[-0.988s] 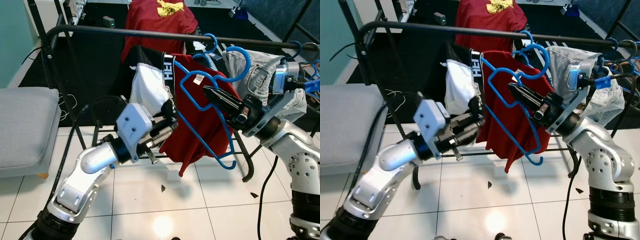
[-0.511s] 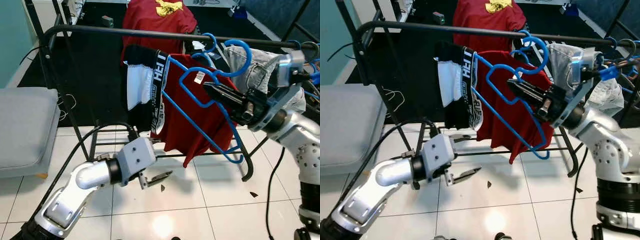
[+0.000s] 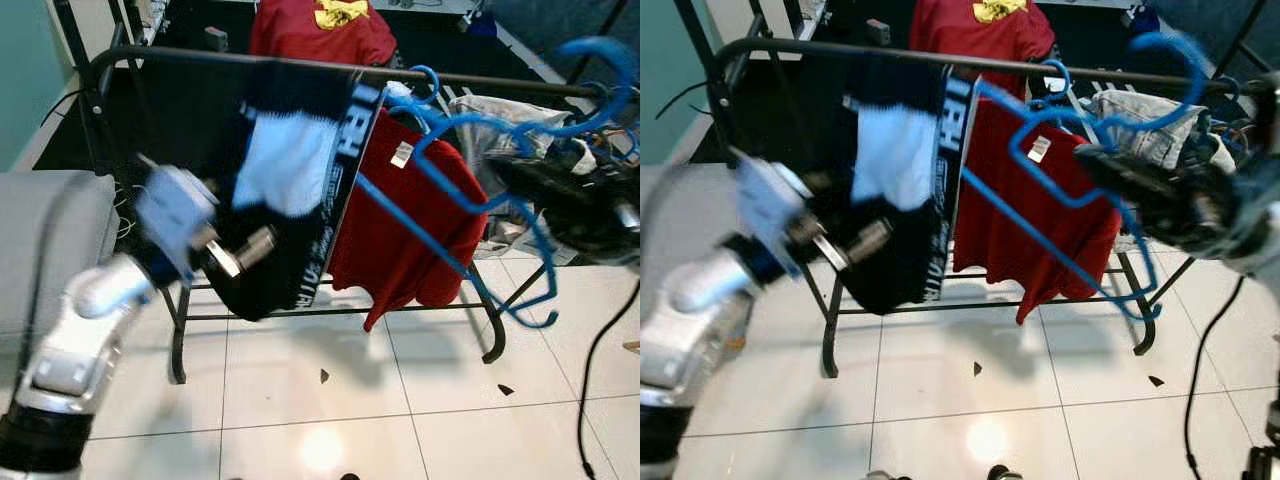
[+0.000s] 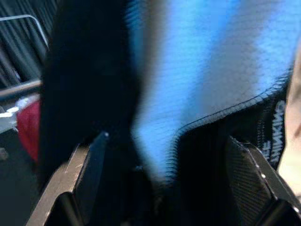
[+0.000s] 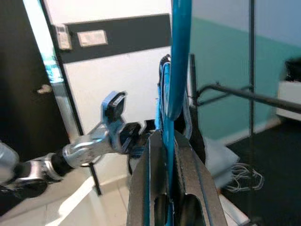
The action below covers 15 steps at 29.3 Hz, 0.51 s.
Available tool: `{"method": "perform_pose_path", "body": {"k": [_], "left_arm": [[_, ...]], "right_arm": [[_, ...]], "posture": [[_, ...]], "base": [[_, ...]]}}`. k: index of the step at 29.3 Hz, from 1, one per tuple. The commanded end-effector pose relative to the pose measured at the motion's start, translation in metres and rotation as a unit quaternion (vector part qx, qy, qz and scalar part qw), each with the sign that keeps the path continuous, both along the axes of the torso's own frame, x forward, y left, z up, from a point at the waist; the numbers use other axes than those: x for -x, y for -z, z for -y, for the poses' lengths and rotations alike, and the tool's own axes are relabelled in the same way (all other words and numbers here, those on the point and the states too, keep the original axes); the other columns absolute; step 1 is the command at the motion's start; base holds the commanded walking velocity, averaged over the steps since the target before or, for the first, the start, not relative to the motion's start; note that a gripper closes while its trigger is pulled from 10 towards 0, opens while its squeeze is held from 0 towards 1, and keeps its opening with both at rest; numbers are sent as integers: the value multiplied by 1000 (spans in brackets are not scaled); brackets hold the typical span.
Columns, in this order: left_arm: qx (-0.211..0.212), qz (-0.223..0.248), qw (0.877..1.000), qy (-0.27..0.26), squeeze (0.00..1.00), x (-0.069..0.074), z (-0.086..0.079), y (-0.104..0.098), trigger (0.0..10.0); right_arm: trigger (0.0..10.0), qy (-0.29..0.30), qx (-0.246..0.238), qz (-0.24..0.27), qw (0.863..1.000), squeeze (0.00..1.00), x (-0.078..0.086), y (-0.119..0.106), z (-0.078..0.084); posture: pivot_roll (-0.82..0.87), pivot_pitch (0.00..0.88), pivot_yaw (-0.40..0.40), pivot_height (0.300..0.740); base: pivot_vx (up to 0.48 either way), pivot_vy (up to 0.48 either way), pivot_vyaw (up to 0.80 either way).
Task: Hang hanger
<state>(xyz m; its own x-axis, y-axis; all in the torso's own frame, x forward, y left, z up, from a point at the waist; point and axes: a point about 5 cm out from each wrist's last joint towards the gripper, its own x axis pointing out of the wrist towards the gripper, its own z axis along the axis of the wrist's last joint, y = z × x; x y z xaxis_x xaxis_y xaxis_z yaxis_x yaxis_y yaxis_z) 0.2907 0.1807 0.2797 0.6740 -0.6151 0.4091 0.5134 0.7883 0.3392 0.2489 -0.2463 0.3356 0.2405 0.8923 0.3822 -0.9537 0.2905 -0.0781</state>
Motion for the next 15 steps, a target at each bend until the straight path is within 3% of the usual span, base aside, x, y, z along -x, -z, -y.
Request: {"method": "perform_pose_path", "body": {"k": [1, 2, 3, 5, 7, 11, 15], "left_arm": [[64, 26, 996, 48, 1000, 10, -10, -25, 10000], [94, 40, 990, 93, 1000, 19, -15, -40, 10000], [94, 40, 990, 93, 1000, 19, -15, -40, 10000], [98, 51, 977, 183, 1000, 35, -15, -54, 10000], [93, 49, 972, 211, 1000, 40, -14, -55, 10000], [65, 33, 966, 247, 1000, 47, -14, -51, 10000], [54, 34, 969, 238, 1000, 47, -17, -49, 10000]], "right_arm": [[10000, -6, -4, 9, 1000, 0, 8, -5, 8], [10000, -9, -5, 8, 1000, 0, 9, -5, 11], [10000, -9, -5, 8, 1000, 0, 9, -5, 11], [10000, -17, -7, 5, 1000, 0, 10, -7, 16], [10000, -20, -9, 5, 1000, 0, 9, -8, 17], [10000, -28, -7, 4, 1000, 0, 8, -10, 17], [10000, -44, 9, -8, 999, 0, 8, -8, 12]], "posture": [[33, 201, -83, 740], [33, 201, -83, 740], [33, 201, -83, 740], [39, 201, -85, 740], [39, 201, -85, 740], [44, 197, -87, 740], [45, 195, -88, 740]], "base": [[0, 0, 0], [0, 0, 0], [0, 0, 0], [0, 0, 0], [0, 0, 0], [0, 0, 0], [0, 0, 0]]}}
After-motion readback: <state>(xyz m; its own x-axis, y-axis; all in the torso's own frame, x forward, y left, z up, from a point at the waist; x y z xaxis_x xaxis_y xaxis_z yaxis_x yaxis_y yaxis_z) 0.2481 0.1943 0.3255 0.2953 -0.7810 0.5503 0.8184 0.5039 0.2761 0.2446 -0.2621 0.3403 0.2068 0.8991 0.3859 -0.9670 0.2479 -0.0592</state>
